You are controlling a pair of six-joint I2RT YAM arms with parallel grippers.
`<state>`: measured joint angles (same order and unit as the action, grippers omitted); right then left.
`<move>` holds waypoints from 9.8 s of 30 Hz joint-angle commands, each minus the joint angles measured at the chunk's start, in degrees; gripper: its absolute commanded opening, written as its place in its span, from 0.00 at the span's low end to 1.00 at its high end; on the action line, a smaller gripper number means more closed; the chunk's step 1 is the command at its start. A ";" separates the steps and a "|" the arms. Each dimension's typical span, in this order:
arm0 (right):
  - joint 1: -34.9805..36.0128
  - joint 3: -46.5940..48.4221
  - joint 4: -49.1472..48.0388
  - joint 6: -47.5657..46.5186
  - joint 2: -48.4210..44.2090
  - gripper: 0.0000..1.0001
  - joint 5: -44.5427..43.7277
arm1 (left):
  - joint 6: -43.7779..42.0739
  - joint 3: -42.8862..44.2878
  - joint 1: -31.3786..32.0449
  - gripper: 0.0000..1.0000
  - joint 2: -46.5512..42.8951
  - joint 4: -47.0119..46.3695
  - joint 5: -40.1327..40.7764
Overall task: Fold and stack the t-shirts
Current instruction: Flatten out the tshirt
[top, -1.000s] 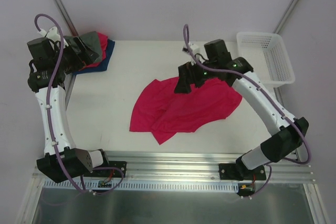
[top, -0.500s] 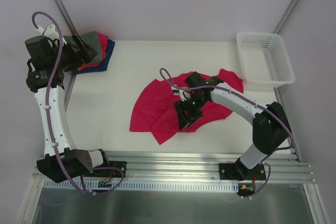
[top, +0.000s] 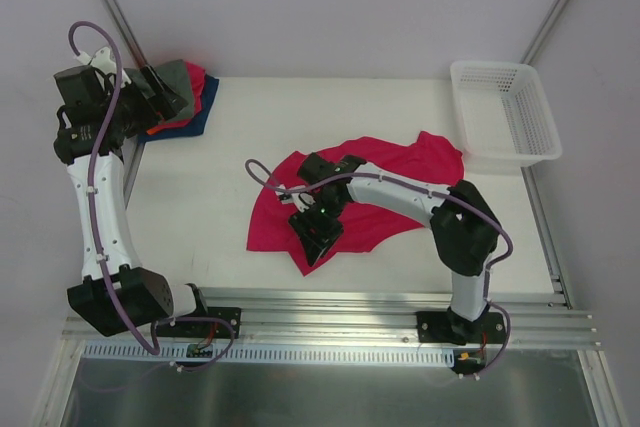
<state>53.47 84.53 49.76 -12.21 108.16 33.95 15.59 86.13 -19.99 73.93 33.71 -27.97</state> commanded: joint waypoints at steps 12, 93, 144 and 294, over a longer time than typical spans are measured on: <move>5.85 9.24 -0.10 2.01 12.16 0.53 2.87 | -0.74 1.06 -0.75 0.99 -1.68 0.39 0.54; -0.91 13.21 -1.68 -8.27 25.10 0.00 -29.55 | 1.72 -3.51 -2.51 0.99 -9.60 6.19 -7.63; -6.63 27.52 13.35 -1.77 7.15 0.92 -14.44 | 16.13 -50.27 -2.25 0.64 1.64 7.59 -20.38; -6.54 32.27 11.50 -0.01 14.62 0.90 -15.59 | 13.23 -37.08 34.67 0.04 19.06 -2.16 5.55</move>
<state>47.31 114.96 60.36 -12.49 123.46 18.44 29.34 47.70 14.31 92.86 30.72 -23.40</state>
